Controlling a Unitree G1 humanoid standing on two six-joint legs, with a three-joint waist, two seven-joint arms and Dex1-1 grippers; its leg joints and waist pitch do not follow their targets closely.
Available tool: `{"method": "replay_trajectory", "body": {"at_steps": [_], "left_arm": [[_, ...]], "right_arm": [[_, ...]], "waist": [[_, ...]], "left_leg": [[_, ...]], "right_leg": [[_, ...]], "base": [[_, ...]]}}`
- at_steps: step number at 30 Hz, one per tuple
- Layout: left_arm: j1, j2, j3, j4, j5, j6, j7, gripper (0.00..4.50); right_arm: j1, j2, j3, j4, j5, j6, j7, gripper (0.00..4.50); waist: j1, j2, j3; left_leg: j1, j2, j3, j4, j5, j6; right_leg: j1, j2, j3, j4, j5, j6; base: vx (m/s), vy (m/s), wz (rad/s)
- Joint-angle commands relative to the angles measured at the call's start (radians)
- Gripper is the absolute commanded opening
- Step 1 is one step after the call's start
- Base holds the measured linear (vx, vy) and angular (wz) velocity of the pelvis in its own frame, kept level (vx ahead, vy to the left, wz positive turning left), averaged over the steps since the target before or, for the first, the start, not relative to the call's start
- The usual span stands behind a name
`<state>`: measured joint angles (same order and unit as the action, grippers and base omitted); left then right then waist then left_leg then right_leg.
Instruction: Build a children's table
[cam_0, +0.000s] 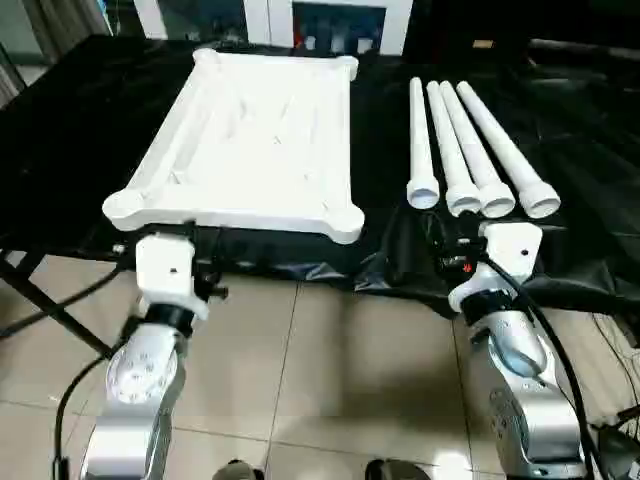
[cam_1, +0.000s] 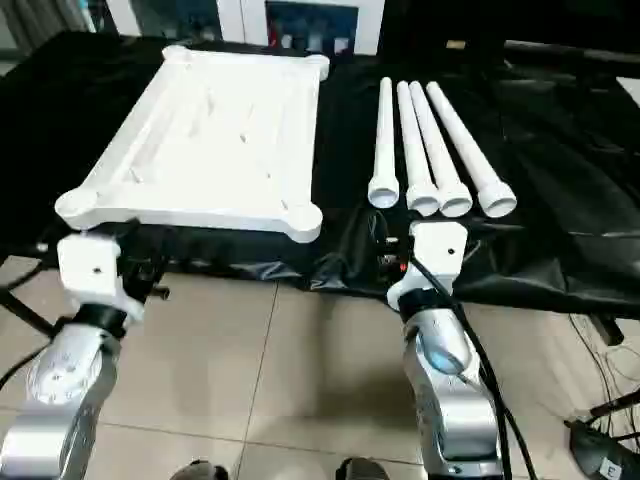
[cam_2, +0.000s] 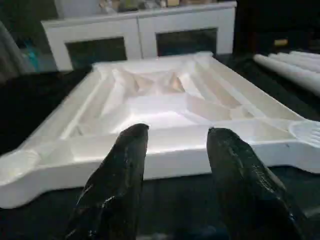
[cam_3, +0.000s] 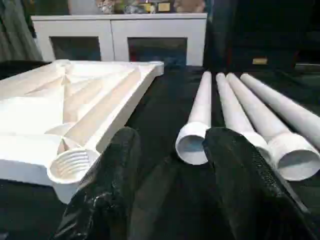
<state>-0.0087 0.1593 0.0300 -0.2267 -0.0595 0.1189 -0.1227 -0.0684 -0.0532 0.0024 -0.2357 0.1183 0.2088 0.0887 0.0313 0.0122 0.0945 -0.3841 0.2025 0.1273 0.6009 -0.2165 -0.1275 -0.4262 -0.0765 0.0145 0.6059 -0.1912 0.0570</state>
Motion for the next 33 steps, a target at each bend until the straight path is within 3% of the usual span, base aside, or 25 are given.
{"method": "replay_trajectory", "body": {"at_steps": [1,4,7,8,9,10,11,13,14,15,17,20,21,22,23,24,25,26,27,28,29,30,31,32,33], "left_arm": [[-0.008,-0.006,-0.004,-0.040,-0.020,0.060,-0.001,2.19],[-0.030,-0.004,-0.013,-0.018,-0.002,0.050,0.002,2.19],[-0.056,-0.004,-0.009,-0.012,-0.007,0.056,0.001,2.19],[-0.072,-0.004,-0.008,-0.007,-0.012,0.057,-0.001,2.19],[-0.077,-0.004,-0.008,-0.004,-0.012,0.055,-0.002,2.19],[-0.085,-0.004,-0.008,0.002,-0.014,0.050,-0.005,2.19],[-0.101,0.000,-0.007,0.024,-0.007,0.040,-0.007,2.19],[-0.108,0.003,-0.005,0.027,-0.007,0.040,-0.011,2.19],[-0.110,0.006,-0.002,0.024,-0.008,0.045,-0.012,2.19],[-0.113,-0.001,0.014,0.013,-0.020,0.062,-0.003,2.19],[-0.117,0.001,0.017,0.019,-0.016,0.060,-0.001,2.19],[-0.116,0.004,0.015,0.020,-0.004,0.056,0.003,2.19],[-0.113,0.003,0.019,0.016,-0.006,0.056,0.005,2.19],[-0.107,0.003,0.025,0.010,-0.008,0.054,0.009,2.19],[-0.100,0.002,0.031,0.010,-0.009,0.049,0.011,2.19],[-0.093,0.002,0.038,0.014,-0.014,0.047,0.012,2.19],[-0.089,0.002,0.039,0.014,-0.013,0.050,0.014,2.19],[-0.085,0.003,0.042,0.012,-0.013,0.054,0.017,2.19],[-0.084,0.003,0.043,0.011,-0.013,0.057,0.019,2.19],[-0.081,-0.003,0.040,0.010,-0.020,0.059,0.017,2.19],[-0.076,-0.006,0.032,0.014,-0.019,0.052,0.014,2.19],[-0.073,-0.008,0.027,0.017,-0.017,0.048,0.011,2.19],[-0.067,-0.004,0.020,0.012,-0.007,0.048,0.006,2.19],[-0.062,-0.002,0.020,0.006,-0.006,0.050,0.004,2.19],[-0.055,-0.006,0.027,-0.001,-0.013,0.057,0.005,2.19]], "right_arm": [[0.016,0.005,0.000,-0.050,0.044,0.064,0.032,2.30],[0.013,0.009,0.004,-0.023,0.029,0.046,0.015,2.30],[-0.001,0.010,0.010,-0.011,0.018,0.034,0.010,2.30],[-0.011,0.011,0.008,-0.007,0.018,0.037,0.008,2.30],[-0.014,0.011,0.007,-0.004,0.021,0.036,0.009,2.30],[-0.018,0.012,0.005,0.001,0.025,0.033,0.010,2.30],[-0.029,0.016,-0.001,0.035,0.023,0.022,0.004,2.30],[-0.037,0.019,-0.005,0.047,0.020,0.027,-0.002,2.30],[-0.042,0.022,-0.007,0.049,0.020,0.033,-0.003,2.30],[-0.054,0.013,0.007,0.037,0.021,0.045,0.018,2.30],[-0.063,0.012,0.012,0.041,0.021,0.046,0.022,2.30],[-0.086,0.009,0.015,0.064,0.016,0.041,0.024,2.30],[-0.088,0.010,0.015,0.064,0.019,0.043,0.026,2.30],[-0.092,0.010,0.017,0.065,0.021,0.045,0.028,2.30],[-0.094,0.011,0.023,0.071,0.020,0.041,0.029,2.30],[-0.094,0.013,0.031,0.074,0.017,0.040,0.029,2.30],[-0.093,0.010,0.036,0.070,0.011,0.042,0.030,2.30],[-0.091,0.005,0.044,0.059,0.004,0.049,0.032,2.30],[-0.090,0.003,0.047,0.052,0.001,0.053,0.032,2.30],[-0.084,0.001,0.044,0.039,0.013,0.058,0.040,2.30],[-0.078,-0.001,0.040,0.035,0.020,0.056,0.045,2.30],[-0.074,-0.002,0.037,0.034,0.023,0.054,0.049,2.30],[-0.073,0.002,0.030,0.037,0.024,0.060,0.041,2.30],[-0.074,0.006,0.028,0.039,0.024,0.066,0.034,2.30],[-0.071,0.005,0.037,0.032,0.022,0.067,0.039,2.30]], "waist": [[-0.004,0.008,-0.049],[-0.002,0.014,-0.045],[-0.006,0.024,-0.038],[-0.008,0.021,-0.033],[-0.010,0.022,-0.030],[-0.008,0.020,-0.033],[-0.005,0.004,-0.037],[-0.003,0.015,-0.041],[-0.002,0.016,-0.050],[-0.002,0.012,-0.059],[0.001,0.018,-0.070],[0.005,0.000,-0.087],[0.009,0.010,-0.090],[0.006,-0.012,-0.093],[0.011,0.005,-0.094],[-0.002,0.019,-0.090],[-0.014,0.025,-0.085],[-0.017,0.007,-0.075],[-0.008,-0.002,-0.070],[0.008,-0.016,-0.075],[0.017,-0.021,-0.077],[0.017,-0.007,-0.075],[0.010,-0.008,-0.080],[0.004,0.006,-0.083],[-0.004,0.000,-0.081]], "left_leg": [[0.005,-0.016,0.027,-0.077,-0.114,-0.010],[0.008,-0.014,0.026,-0.082,-0.168,-0.015],[0.036,-0.017,0.029,-0.099,-0.418,0.012],[0.044,-0.017,0.031,-0.103,-0.450,0.020],[0.064,-0.022,0.034,-0.107,-0.500,0.039],[0.067,-0.027,0.039,-0.109,-0.475,0.058],[0.063,-0.029,0.046,-0.111,-0.424,0.078],[0.073,-0.028,0.048,-0.116,-0.382,0.090],[0.061,-0.033,0.050,-0.114,-0.308,0.100],[0.058,-0.037,0.053,-0.109,-0.240,0.118],[0.058,-0.045,0.052,-0.099,-0.124,0.152],[0.041,-0.078,0.051,-0.071,0.040,0.232],[0.045,-0.079,0.046,-0.065,0.087,0.252],[0.049,-0.081,0.048,-0.059,0.103,0.267],[0.059,-0.079,0.041,-0.056,0.156,0.288],[0.111,-0.046,0.023,-0.058,0.219,0.321],[0.129,-0.035,0.012,-0.057,0.243,0.347],[0.123,-0.046,0.018,-0.043,0.253,0.409],[0.097,-0.066,0.032,-0.037,0.218,0.396],[0.048,-0.094,0.040,-0.024,0.149,0.358],[0.053,-0.090,0.041,-0.027,0.133,0.339],[0.064,-0.080,0.034,-0.034,0.133,0.315],[0.084,-0.072,0.022,-0.036,0.176,0.313],[0.110,-0.064,0.003,-0.034,0.250,0.339],[0.112,-0.063,-0.003,-0.031,0.277,0.357]], "right_leg": [[0.053,0.004,0.003,-0.049,0.080,-0.144],[0.053,0.002,0.000,-0.055,-0.002,-0.144],[0.057,0.008,-0.010,-0.085,-0.363,-0.137],[0.056,0.011,-0.014,-0.092,-0.414,-0.138],[0.059,0.018,-0.023,-0.105,-0.509,-0.142],[0.073,0.016,-0.018,-0.111,-0.516,-0.149],[0.087,0.013,-0.012,-0.113,-0.493,-0.157],[0.089,0.011,-0.010,-0.112,-0.442,-0.180],[0.113,0.013,-0.005,-0.103,-0.332,-0.205],[0.123,0.018,-0.004,-0.093,-0.226,-0.232],[0.141,0.028,-0.003,-0.070,-0.030,-0.278],[0.183,0.049,0.006,-0.042,0.234,-0.313],[0.183,0.055,0.006,-0.029,0.305,-0.312],[0.187,0.065,0.007,-0.027,0.339,-0.306],[0.181,0.071,0.002,-0.011,0.388,-0.293],[0.129,0.070,-0.025,0.003,0.331,-0.274],[0.108,0.062,-0.035,0.006,0.271,-0.269],[0.117,0.040,-0.025,-0.010,0.186,-0.252],[0.144,0.038,-0.008,-0.019,0.185,-0.259],[0.199,0.042,0.027,-0.026,0.227,-0.279],[0.200,0.044,0.030,-0.026,0.251,-0.300],[0.192,0.055,0.023,-0.016,0.281,-0.317],[0.182,0.070,0.011,-0.004,0.303,-0.299],[0.162,0.081,-0.002,0.015,0.315,-0.259],[0.157,0.081,-0.005,0.016,0.304,-0.238]], "base": [[0.000,0.000,0.00],[0.000,0.000,0.00],[0.000,0.000,0.00],[0.000,0.000,0.00],[0.000,0.000,0.00],[0.000,0.000,0.00],[0.000,0.000,0.00],[0.033,-0.001,-0.01],[0.066,-0.001,-0.02],[0.082,0.003,-0.01],[0.094,0.010,0.03],[0.112,0.014,0.04],[0.106,0.016,0.07],[0.103,0.018,0.13],[0.103,0.018,0.13],[0.107,0.013,0.16],[0.086,0.000,0.11],[0.086,0.000,0.11],[0.062,-0.007,0.05],[0.000,0.000,0.00],[0.000,0.000,0.00],[0.029,-0.008,0.19],[0.000,0.000,0.00],[0.000,0.000,0.00],[0.000,0.000,0.00]]}}
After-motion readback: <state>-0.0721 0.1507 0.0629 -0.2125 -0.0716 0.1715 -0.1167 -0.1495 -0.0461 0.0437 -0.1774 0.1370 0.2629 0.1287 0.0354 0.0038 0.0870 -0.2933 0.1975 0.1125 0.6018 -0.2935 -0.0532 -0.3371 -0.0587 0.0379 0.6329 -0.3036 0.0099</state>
